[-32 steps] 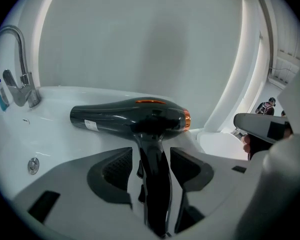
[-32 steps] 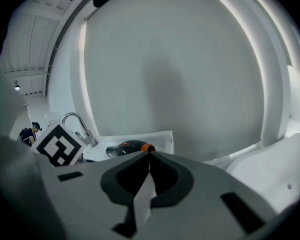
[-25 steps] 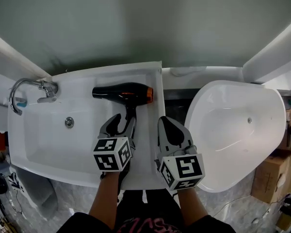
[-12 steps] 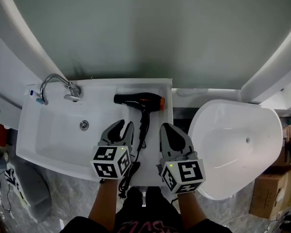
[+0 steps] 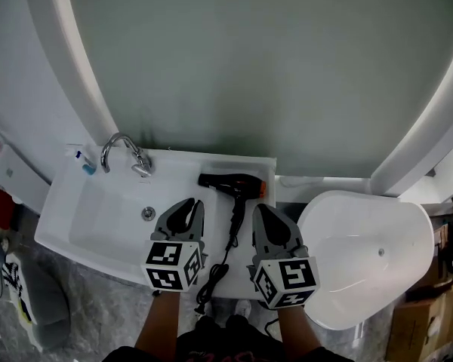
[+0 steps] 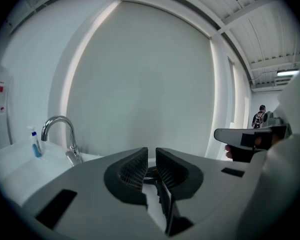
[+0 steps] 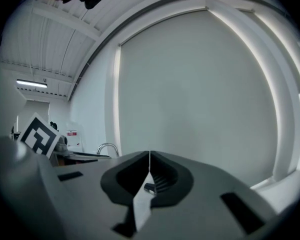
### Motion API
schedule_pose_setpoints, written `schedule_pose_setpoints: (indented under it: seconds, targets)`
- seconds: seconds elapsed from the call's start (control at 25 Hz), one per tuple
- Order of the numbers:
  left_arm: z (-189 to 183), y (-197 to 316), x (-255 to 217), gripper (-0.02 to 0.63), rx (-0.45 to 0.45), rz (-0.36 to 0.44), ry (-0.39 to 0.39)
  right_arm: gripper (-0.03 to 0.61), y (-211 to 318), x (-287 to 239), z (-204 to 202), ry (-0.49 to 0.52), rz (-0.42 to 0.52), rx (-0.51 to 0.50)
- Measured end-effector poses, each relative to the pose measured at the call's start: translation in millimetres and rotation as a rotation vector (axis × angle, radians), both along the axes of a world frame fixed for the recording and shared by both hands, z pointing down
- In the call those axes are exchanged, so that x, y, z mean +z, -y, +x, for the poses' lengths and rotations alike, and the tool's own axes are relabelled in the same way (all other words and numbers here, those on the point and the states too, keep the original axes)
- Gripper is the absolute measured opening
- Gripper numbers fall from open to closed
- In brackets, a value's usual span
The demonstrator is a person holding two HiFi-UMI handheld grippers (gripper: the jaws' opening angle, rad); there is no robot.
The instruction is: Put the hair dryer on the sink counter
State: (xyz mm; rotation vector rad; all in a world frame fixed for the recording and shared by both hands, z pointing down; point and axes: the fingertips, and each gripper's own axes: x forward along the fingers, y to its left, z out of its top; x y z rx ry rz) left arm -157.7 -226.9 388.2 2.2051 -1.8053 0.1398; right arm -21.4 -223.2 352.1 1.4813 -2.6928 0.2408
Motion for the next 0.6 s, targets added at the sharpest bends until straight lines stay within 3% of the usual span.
schedule_pose_setpoints:
  seconds: [0.6]
  targets:
    - [-9.9,-37.0,-89.1,0.015,0.016,0.204,0.029,0.021,-36.2,-69.0,-18.3,-0.010,0.139,-0.001]
